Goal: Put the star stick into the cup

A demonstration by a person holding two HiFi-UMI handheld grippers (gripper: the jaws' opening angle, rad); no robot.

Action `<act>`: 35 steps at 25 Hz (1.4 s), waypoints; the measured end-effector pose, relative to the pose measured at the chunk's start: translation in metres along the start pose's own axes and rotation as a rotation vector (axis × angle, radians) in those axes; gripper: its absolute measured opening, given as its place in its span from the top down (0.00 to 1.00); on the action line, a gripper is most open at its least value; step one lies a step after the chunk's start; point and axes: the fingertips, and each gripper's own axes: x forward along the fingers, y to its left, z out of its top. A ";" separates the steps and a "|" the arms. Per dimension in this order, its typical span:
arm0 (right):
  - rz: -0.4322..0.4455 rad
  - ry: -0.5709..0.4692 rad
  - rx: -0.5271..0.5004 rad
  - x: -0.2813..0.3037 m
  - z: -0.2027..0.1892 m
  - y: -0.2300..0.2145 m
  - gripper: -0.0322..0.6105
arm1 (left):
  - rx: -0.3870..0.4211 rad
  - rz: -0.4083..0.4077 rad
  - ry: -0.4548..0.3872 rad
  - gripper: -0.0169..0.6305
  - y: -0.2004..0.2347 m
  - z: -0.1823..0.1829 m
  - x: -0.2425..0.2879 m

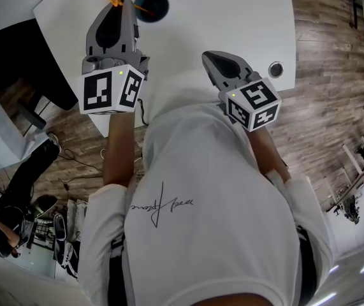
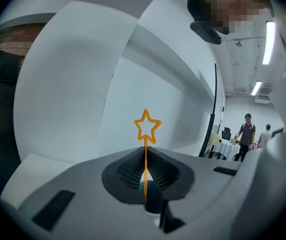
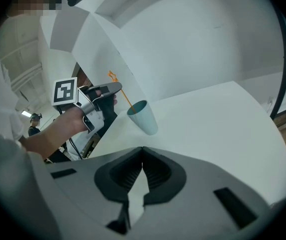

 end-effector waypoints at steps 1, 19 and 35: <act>-0.001 0.000 0.000 0.000 0.000 0.000 0.94 | 0.001 0.000 0.003 0.95 0.000 -0.002 0.000; -0.005 0.002 0.009 0.001 -0.001 -0.002 0.94 | -0.001 -0.007 0.050 0.95 0.000 -0.020 0.007; -0.012 -0.004 0.013 0.000 0.001 -0.003 0.94 | -0.004 0.004 0.068 0.95 0.005 -0.021 0.014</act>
